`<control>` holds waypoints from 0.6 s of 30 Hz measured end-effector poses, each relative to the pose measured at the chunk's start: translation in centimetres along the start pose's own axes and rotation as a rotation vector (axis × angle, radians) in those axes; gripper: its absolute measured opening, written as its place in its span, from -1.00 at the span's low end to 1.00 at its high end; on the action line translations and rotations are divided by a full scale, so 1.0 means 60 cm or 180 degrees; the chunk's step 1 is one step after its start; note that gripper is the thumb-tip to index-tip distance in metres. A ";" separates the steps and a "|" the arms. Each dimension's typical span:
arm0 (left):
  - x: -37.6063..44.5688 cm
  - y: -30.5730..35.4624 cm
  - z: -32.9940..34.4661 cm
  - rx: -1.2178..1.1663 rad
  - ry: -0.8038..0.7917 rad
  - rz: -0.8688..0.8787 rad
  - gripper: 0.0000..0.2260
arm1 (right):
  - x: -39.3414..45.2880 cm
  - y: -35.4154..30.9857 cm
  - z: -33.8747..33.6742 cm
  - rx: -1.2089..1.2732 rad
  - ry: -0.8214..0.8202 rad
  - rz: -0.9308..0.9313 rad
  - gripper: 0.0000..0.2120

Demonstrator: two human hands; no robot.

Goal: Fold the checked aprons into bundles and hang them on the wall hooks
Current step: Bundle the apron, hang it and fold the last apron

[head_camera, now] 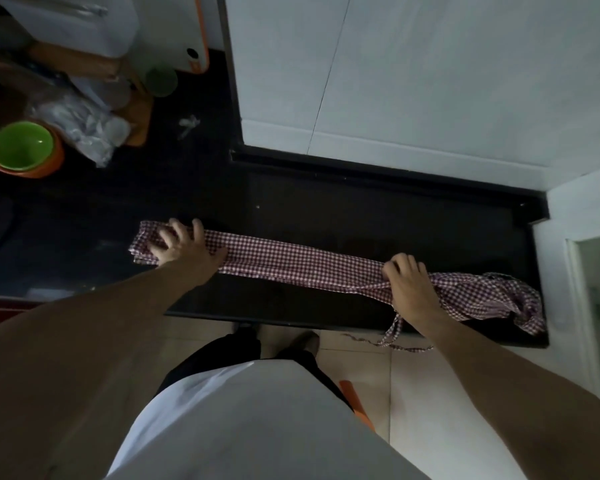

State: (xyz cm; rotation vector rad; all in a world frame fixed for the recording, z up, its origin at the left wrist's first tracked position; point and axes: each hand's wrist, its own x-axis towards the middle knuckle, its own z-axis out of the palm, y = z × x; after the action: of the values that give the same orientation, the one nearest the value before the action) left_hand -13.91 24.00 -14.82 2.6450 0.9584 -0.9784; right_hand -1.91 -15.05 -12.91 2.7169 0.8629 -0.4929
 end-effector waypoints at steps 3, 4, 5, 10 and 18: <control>0.005 0.001 0.016 -0.0273 -0.0090 -0.0184 -0.14 | -0.019 0.017 0.007 0.0083 0.0073 -0.0120 -0.53; 0.008 0.000 0.014 -0.0349 -0.0094 -0.0239 -0.12 | -0.027 0.024 0.011 0.0174 0.0148 -0.0045 -0.55; 0.010 -0.003 0.007 -0.0416 -0.0095 -0.0329 -0.09 | -0.033 0.029 0.016 0.0268 0.0230 0.0070 -0.59; 0.018 0.002 -0.014 -0.0376 0.0155 -0.0685 -0.03 | -0.042 0.009 0.017 0.0258 0.0001 0.0433 -0.68; -0.128 0.255 -0.002 -0.0539 0.0811 0.1695 -0.61 | -0.026 -0.049 0.035 0.0435 -0.0135 0.0476 -0.64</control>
State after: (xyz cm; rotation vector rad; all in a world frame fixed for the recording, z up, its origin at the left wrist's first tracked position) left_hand -8.83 8.14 -10.86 2.6935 0.3113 -0.4282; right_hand -5.37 -14.20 -14.62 2.8552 0.6305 -0.5951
